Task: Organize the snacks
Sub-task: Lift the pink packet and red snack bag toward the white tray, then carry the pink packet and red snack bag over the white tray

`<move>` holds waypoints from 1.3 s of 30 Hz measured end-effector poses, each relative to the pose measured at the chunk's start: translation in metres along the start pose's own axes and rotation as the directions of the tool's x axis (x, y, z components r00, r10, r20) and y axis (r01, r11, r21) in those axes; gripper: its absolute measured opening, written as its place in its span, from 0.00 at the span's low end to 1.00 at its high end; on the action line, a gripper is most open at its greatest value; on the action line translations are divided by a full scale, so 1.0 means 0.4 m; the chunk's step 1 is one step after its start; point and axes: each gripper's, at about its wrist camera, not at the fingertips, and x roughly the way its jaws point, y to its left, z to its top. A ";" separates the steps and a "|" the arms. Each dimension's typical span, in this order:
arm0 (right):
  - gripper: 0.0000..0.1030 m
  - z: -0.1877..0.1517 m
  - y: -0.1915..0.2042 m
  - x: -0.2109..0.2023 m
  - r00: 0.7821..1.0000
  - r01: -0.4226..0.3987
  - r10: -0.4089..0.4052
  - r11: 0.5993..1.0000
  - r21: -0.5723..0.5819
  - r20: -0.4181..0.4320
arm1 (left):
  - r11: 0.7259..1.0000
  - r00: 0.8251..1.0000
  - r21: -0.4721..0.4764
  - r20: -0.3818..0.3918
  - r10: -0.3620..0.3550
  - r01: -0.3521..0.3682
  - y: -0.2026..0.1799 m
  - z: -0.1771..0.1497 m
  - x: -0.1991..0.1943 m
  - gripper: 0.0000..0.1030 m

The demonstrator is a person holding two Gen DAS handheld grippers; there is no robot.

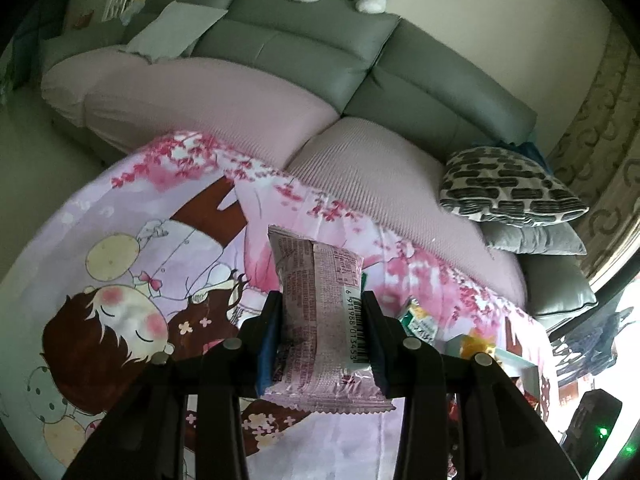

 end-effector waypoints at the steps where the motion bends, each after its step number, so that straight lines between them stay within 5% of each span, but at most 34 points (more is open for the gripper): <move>1: 0.52 0.003 -0.006 -0.005 1.000 0.002 -0.002 1.000 0.007 0.006 | 1.000 1.000 0.004 0.006 -0.006 0.006 -0.006 0.001 -0.006 0.39; 9: 0.52 0.038 -0.091 -0.061 0.997 0.035 -0.042 0.995 0.092 0.069 | 0.997 0.998 0.045 0.016 -0.056 0.055 -0.067 -0.009 -0.026 0.39; 20: 0.52 0.068 -0.287 -0.154 0.979 0.108 -0.152 0.951 0.289 0.135 | 0.970 0.984 0.172 -0.068 -0.166 0.175 -0.226 -0.065 -0.005 0.39; 32: 0.52 0.053 -0.469 -0.250 0.946 0.188 -0.284 0.874 0.448 0.157 | 0.870 0.933 0.349 -0.215 -0.287 0.348 -0.461 -0.209 0.016 0.39; 39: 0.52 0.039 -0.518 -0.278 0.938 0.197 -0.307 0.853 0.484 0.158 | 0.833 0.919 0.404 -0.273 -0.286 0.379 -0.541 -0.277 0.046 0.39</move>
